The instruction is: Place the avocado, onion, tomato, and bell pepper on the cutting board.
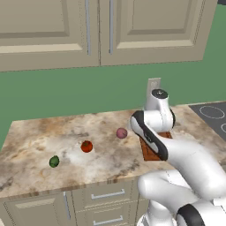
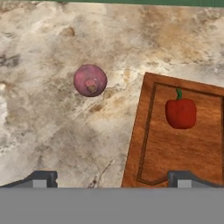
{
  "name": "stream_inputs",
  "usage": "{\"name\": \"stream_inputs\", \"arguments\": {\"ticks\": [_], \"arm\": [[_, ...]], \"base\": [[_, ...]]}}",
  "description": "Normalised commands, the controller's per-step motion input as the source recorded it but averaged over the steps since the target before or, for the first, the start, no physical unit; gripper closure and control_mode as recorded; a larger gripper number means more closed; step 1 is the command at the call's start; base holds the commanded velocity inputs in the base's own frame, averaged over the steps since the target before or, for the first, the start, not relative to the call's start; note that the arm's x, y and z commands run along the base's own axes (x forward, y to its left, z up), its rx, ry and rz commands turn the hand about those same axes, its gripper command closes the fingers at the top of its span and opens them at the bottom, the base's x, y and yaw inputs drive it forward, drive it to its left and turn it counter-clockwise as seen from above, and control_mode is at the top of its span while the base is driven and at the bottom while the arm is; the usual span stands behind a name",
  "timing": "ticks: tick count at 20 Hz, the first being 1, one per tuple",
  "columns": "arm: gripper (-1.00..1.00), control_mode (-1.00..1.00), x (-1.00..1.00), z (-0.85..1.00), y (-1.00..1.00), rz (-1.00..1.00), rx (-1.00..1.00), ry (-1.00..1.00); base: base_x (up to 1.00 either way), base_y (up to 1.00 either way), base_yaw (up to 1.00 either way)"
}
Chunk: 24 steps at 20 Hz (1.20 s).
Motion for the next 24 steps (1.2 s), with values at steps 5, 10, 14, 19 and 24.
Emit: {"name": "stream_inputs", "arguments": {"ticks": [5,10,14,19,24], "arm": [[-1.00,-1.00,-0.01,0.14,0.17,0.02,0.00,-0.18],[-1.00,-1.00,0.00,0.19,0.14,0.04,0.00,-0.13],[-1.00,-1.00,0.00,0.29,0.09,0.03,0.00,-0.05],[-1.00,-1.00,0.01,0.29,0.10,0.03,0.00,0.00],[-1.00,-1.00,0.12,0.18,0.11,0.03,0.00,0.04]], "base": [[0.00,0.00,0.00],[0.00,0.00,0.00],[0.00,0.00,0.00],[0.00,0.00,0.00],[0.00,0.00,0.00]]}}
